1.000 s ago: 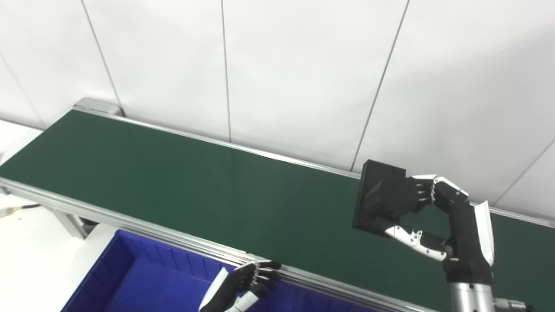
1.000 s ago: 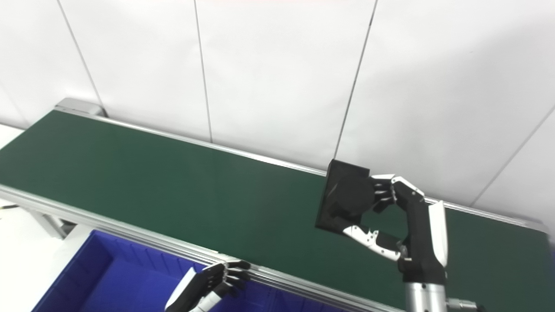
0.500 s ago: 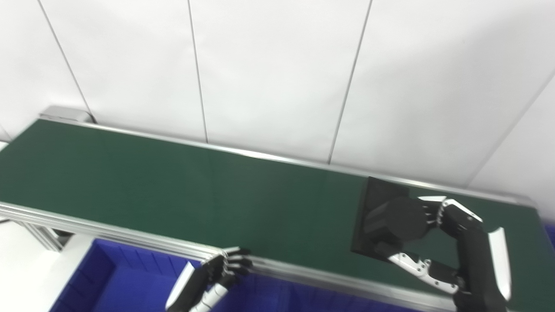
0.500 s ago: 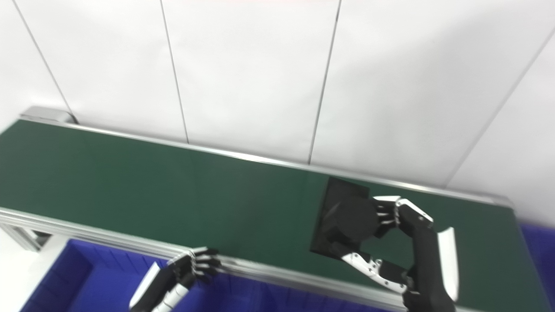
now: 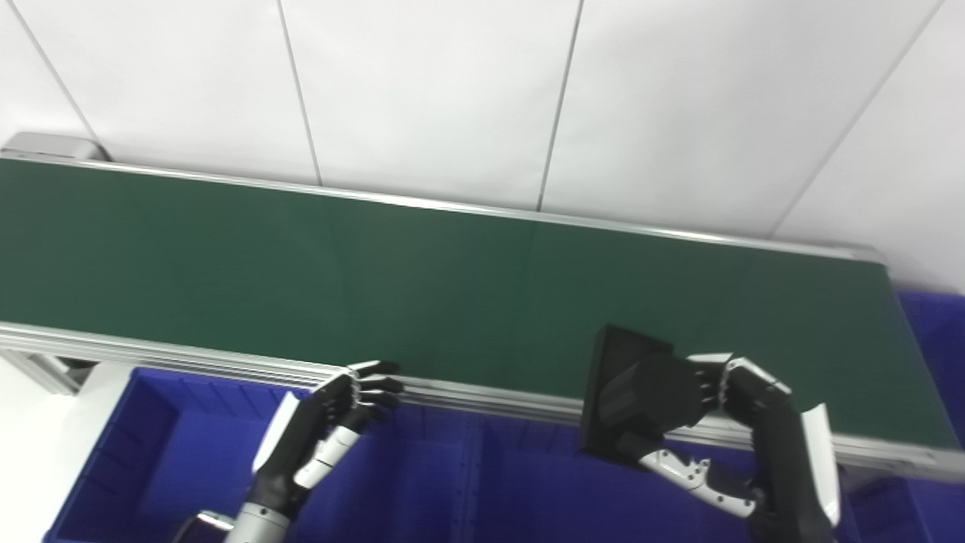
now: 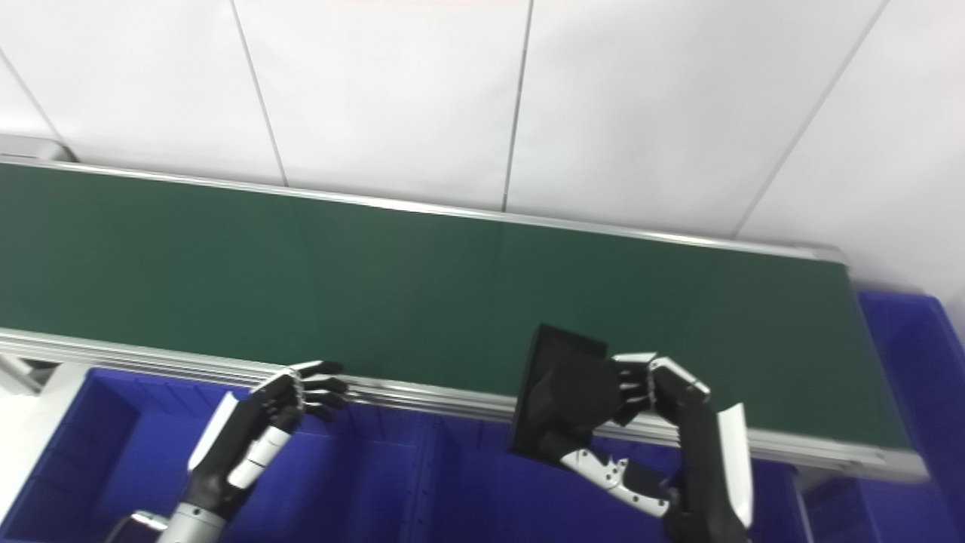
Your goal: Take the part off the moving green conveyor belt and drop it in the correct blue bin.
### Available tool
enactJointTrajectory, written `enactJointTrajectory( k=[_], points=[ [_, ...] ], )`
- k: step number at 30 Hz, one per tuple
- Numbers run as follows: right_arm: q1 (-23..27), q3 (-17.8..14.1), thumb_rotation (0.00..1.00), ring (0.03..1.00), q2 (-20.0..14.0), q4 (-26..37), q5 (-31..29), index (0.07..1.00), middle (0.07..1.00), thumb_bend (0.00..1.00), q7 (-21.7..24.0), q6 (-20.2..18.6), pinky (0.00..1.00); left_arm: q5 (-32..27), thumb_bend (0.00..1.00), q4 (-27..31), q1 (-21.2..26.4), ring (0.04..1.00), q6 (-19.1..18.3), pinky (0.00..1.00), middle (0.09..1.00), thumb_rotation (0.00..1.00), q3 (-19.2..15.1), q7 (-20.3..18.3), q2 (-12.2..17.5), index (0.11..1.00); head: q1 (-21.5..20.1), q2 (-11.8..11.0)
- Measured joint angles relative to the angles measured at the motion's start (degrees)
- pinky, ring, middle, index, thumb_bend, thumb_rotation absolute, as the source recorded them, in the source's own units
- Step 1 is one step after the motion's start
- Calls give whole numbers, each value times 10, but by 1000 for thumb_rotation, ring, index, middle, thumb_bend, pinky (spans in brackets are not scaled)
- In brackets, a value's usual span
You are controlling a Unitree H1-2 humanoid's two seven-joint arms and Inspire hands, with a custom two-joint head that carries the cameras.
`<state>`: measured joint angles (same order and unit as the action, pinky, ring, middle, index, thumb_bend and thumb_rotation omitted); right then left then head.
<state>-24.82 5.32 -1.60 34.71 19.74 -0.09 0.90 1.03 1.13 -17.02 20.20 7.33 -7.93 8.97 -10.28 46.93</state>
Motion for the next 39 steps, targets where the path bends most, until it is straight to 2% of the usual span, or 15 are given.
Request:
enactJointTrajectory(
  k=[4,18,24,27,33,39],
  points=[
    [-6,4,0,454,0,-19,9,502,515,500,-5,2,355,-4,684,12,-2,623,-16,553,688,883,-6,-4,1,752,-5,8],
    [-12,7,0,450,-1,-51,-3,506,519,499,-5,1,347,-12,660,25,-9,618,-21,541,679,897,-18,-14,2,750,-8,25],
    [-4,14,0,449,-10,-68,3,504,529,498,21,-44,333,-12,679,35,-13,618,-28,538,687,901,-22,-18,2,753,-8,33],
    [2,20,0,440,-17,-73,14,518,523,497,34,-56,323,-12,679,40,-16,618,-33,539,685,902,-25,-20,4,752,-11,48],
    [29,38,0,430,-29,-90,44,530,508,496,58,-104,319,-24,691,58,-19,623,-40,540,686,900,-30,-27,12,752,-18,63],
    [47,53,0,437,-29,-112,65,522,510,497,60,-113,327,-25,683,58,-17,624,-57,541,684,896,-32,-30,15,749,-25,69]
  ],
)
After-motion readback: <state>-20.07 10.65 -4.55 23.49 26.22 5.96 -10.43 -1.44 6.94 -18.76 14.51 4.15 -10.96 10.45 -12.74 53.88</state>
